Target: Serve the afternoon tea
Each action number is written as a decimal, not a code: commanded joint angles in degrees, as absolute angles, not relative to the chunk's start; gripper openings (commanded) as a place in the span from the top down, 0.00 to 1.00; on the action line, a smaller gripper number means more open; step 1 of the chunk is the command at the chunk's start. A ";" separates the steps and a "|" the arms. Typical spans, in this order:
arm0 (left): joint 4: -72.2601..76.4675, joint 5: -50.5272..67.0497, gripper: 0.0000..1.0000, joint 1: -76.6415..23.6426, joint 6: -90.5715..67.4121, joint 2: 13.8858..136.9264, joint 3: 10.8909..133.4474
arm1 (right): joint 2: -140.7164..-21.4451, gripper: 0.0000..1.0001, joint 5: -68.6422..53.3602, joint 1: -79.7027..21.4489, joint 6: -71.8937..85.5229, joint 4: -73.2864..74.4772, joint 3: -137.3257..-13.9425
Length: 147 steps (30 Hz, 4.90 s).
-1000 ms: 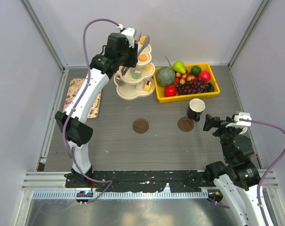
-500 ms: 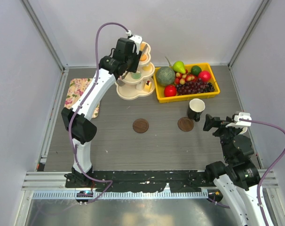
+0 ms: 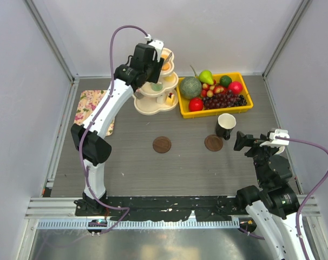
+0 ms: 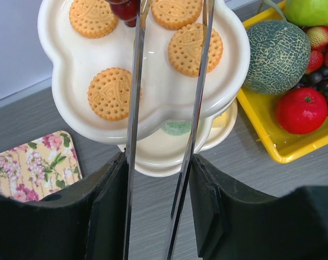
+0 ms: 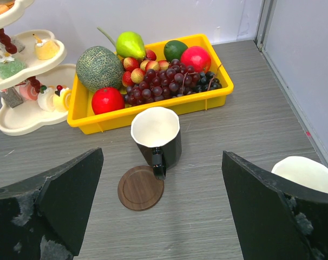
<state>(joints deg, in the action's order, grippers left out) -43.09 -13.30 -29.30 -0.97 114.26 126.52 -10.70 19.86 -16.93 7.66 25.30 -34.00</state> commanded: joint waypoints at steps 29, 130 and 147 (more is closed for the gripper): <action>-29.88 -6.16 0.53 -13.20 -13.62 75.25 86.52 | -9.58 0.02 20.39 -17.14 7.47 23.47 -34.37; -35.68 -5.18 0.88 -31.65 -25.23 109.60 73.30 | -14.33 0.02 14.15 -17.14 14.41 27.25 -36.39; -37.18 -4.75 0.90 -15.29 -22.15 110.39 76.99 | -14.94 0.02 14.15 -17.14 14.59 27.69 -36.30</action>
